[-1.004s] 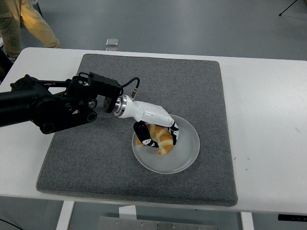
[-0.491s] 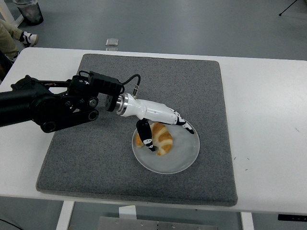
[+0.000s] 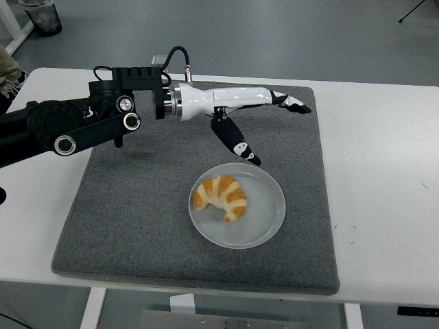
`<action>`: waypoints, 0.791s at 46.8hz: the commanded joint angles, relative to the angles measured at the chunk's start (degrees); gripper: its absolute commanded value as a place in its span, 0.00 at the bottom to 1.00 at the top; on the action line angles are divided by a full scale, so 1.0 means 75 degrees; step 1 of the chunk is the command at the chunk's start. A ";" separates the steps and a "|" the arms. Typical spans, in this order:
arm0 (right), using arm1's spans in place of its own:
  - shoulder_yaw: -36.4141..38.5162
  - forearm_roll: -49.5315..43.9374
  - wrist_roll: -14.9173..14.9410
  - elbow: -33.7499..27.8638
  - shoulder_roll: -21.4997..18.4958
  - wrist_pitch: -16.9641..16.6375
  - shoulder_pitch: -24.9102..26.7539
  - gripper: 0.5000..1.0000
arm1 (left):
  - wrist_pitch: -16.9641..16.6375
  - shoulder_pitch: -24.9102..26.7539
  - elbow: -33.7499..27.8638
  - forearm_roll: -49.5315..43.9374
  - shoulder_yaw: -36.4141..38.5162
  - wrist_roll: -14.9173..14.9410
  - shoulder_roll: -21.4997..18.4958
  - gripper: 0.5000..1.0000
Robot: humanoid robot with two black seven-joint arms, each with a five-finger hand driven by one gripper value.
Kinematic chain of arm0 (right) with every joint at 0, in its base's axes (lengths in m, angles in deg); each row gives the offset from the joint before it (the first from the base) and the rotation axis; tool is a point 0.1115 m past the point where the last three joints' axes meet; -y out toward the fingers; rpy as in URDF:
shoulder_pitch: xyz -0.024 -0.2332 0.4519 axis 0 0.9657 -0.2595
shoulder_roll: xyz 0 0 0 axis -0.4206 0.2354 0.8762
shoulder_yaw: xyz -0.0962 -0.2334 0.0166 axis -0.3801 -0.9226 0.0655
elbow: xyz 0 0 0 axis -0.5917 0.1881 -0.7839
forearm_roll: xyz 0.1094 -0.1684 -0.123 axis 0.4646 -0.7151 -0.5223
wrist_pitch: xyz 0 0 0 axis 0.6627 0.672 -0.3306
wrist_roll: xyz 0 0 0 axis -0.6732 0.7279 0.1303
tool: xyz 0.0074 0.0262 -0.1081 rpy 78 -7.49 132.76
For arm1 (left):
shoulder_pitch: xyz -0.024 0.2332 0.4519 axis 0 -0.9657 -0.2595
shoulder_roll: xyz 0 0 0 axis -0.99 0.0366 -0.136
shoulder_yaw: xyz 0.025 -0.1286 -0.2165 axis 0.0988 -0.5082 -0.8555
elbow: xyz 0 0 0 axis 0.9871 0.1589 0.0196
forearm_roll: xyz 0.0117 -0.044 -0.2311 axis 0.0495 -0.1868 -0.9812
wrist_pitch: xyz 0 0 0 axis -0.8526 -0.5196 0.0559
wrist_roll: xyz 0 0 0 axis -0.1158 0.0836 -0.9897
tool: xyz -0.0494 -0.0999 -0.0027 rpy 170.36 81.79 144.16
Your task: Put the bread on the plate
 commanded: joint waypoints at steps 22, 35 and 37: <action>0.0000 0.0000 0.0000 0.0000 0.0000 0.0000 -0.0002 0.90 | -0.0318 -0.0039 0.2803 -0.6383 -0.0080 0.0012 -0.0075 0.99; 0.0000 0.0000 0.0000 0.0000 0.0000 0.0000 -0.0002 0.90 | -0.0329 -0.0402 0.3296 -0.8598 -0.0220 0.0012 -0.0075 0.99; 0.0000 0.0000 0.0000 0.0000 0.0000 0.0000 -0.0002 0.90 | -0.0341 -0.0472 0.3296 -0.8868 -0.0313 0.0012 -0.0075 0.99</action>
